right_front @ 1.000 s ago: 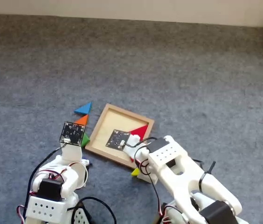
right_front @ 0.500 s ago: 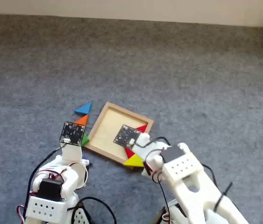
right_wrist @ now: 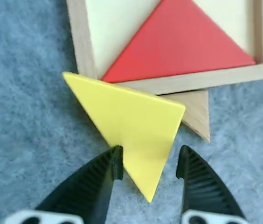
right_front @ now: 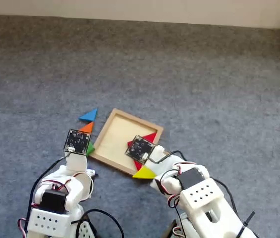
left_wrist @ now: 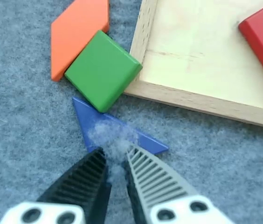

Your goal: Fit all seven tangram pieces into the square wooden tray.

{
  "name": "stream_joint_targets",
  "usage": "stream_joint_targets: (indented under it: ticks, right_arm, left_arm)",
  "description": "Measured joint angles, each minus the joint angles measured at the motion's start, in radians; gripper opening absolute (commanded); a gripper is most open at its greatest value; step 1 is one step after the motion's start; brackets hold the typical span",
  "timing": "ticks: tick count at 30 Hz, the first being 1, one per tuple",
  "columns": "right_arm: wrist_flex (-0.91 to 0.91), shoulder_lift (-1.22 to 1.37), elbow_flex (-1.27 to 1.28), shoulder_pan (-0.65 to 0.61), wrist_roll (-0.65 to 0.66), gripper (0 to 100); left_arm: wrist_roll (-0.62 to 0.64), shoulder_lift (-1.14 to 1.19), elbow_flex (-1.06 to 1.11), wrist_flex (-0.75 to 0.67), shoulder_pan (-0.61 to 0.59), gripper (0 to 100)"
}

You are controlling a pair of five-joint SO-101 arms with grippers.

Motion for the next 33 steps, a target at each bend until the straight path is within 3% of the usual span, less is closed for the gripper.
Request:
stream_joint_targets:
  ticks: [5,25,33]
  right_arm:
    - [0.040,0.000,0.000,0.000,-0.031,30.4]
    - [0.043,0.003,-0.002,-0.020,-0.071,30.4]
    - [0.043,0.321,-0.166,-0.021,-0.110,30.3]
  left_arm:
    - [0.000,0.000,0.000,0.000,0.000,2]
    - [0.000,0.000,0.000,0.000,0.000,2]
    - [0.000,0.000,0.000,0.000,0.000,2]
